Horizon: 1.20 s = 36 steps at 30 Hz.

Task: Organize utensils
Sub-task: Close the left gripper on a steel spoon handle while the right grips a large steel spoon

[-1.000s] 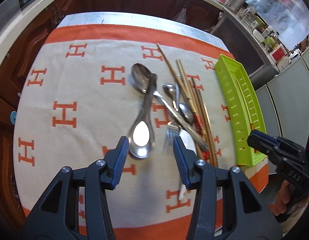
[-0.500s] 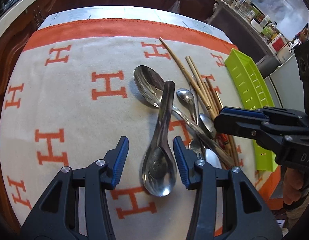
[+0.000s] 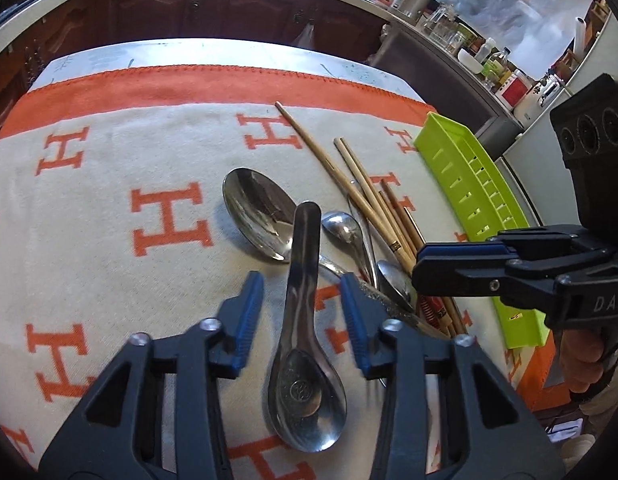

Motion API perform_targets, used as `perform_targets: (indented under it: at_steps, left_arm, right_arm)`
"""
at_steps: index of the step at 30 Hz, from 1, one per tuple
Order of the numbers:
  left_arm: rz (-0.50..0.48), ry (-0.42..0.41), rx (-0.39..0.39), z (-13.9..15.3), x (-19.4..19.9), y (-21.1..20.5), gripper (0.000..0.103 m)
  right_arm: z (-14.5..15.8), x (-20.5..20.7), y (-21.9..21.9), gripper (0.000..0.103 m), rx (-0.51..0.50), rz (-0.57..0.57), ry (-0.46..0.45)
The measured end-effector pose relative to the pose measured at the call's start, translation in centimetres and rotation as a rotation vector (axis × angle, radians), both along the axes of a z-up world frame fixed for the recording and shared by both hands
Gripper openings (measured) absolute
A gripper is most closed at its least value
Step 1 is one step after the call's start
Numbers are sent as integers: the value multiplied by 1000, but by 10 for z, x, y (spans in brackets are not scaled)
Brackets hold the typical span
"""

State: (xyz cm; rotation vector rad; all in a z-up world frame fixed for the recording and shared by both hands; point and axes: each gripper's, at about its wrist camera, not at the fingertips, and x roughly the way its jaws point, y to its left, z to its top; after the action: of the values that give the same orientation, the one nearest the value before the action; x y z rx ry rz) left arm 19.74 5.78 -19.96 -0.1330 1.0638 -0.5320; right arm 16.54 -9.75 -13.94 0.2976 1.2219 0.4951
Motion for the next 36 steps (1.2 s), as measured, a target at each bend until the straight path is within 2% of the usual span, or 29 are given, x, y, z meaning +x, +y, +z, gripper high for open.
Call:
perform_targets:
  at_steps: [2, 6, 11, 14, 17, 23, 24, 26, 29, 33, 36]
  left_arm:
    - [-4, 7, -2, -2, 0, -1, 12]
    - [12, -1, 10, -2, -4, -3, 11]
    - [54, 32, 4, 3, -14, 7, 10]
    - [84, 46, 3, 8, -20, 15, 3]
    - [105, 55, -23, 12, -27, 25, 2]
    - [124, 58, -30, 15, -38, 36, 2]
    - [126, 59, -36, 16, -39, 37, 2]
    - [132, 61, -43, 18, -42, 38, 2]
    - [136, 60, -46, 20, -46, 40, 2]
    - [152, 65, -52, 23, -51, 45, 2]
    - [168, 63, -57, 28, -57, 52, 2]
  right_arm:
    - [-1, 0, 1, 20, 4, 2, 0]
    - [-3, 2, 8, 20, -3, 21, 3]
    - [-9, 5, 21, 20, -10, 47, 12]
    - [-15, 10, 25, 20, -25, 47, 19]
    - [-23, 15, 25, 20, -41, 47, 29]
    - [-35, 26, 24, 20, 12, 81, 58]
    - [-34, 27, 26, 19, 2, 95, 54]
    - [-32, 25, 32, 11, -59, 126, 29]
    - [-29, 20, 40, 10, -127, 152, -11]
    - [-20, 3, 59, 8, -276, 169, -109]
    - [-18, -10, 70, 7, -317, 204, -154]
